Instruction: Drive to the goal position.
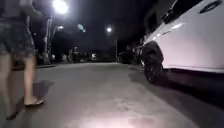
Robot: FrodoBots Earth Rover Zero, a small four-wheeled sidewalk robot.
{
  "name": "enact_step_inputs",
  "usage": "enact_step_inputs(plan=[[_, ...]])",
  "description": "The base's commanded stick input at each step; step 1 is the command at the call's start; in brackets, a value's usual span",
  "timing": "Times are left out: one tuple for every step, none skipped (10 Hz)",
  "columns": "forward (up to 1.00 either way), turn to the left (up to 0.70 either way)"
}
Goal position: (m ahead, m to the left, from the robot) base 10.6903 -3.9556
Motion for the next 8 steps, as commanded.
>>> enact_step_inputs(plan=[[1.0, 0.0], [1.0, 0.0], [1.0, 0.0], [1.0, 0.0], [1.0, 0.0], [1.0, 0.0], [1.0, 0.0], [1.0, 0.0]])
